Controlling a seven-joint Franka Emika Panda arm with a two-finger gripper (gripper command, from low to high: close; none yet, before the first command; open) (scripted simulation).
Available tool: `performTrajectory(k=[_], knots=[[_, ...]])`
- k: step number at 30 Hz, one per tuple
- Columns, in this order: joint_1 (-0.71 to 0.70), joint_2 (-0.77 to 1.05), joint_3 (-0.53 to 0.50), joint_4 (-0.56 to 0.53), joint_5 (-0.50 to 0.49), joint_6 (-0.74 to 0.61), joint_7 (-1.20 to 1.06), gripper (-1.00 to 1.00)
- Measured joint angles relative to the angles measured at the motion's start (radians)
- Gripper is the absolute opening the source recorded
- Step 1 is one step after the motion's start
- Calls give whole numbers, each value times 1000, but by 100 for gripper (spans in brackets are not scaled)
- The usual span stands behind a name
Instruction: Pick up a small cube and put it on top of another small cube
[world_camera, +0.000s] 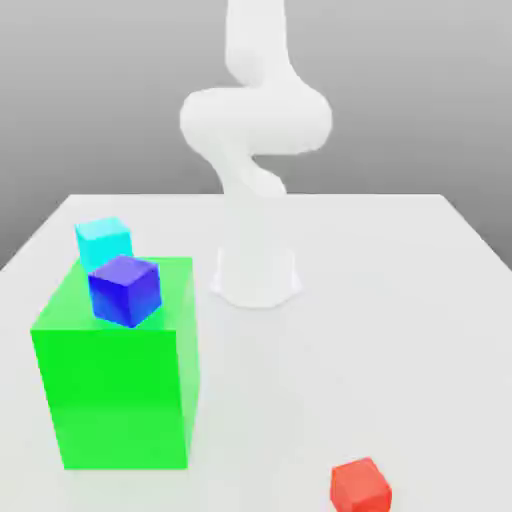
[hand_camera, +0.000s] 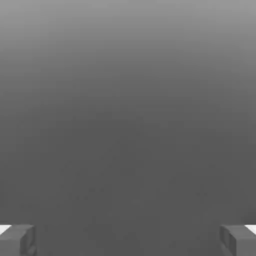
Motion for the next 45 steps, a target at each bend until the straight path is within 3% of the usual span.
performTrajectory(k=[19,31,32,39,45], knots=[[64,695,87,-58,-53,245,-31,0],[122,1130,82,-58,-104,452,-24,0],[129,1163,75,-51,-111,479,-19,-100],[129,1171,74,-50,-113,484,-17,-100],[98,979,84,-82,-73,325,-45,-100]])
